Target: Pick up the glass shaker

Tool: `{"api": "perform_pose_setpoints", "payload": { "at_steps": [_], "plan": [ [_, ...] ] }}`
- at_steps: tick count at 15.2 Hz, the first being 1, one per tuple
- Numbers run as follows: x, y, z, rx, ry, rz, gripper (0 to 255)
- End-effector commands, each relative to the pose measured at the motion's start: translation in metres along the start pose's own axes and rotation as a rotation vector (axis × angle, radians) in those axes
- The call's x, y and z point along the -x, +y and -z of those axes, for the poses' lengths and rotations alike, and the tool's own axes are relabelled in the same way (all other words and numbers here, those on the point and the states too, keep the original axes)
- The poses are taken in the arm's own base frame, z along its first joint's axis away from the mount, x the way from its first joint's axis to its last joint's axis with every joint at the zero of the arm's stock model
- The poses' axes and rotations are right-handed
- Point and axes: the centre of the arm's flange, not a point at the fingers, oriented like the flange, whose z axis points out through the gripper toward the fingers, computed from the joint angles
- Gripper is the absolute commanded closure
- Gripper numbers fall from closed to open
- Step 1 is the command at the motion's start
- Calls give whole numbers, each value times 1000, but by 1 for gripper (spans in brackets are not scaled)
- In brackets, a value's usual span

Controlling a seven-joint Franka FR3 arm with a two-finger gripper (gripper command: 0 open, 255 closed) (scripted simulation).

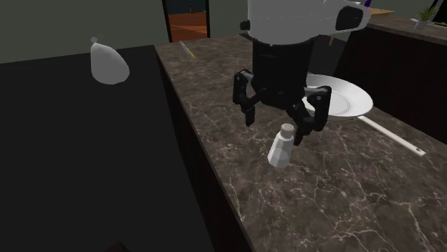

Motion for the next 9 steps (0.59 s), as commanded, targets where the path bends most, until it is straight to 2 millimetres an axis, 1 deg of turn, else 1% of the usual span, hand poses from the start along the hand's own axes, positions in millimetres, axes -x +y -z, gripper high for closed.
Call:
{"api": "perform_pose_setpoints", "payload": {
  "at_steps": [1, 4, 5, 9],
  "plan": [
    [-26, 2, -4, 6, -4, 10, 0],
    [-67, 4, -8, 15, -9, 25, 0],
    [-72, 5, -8, 16, -10, 27, 0],
    [-72, 3, -29, 16, -10, 27, 0]
  ]
}}
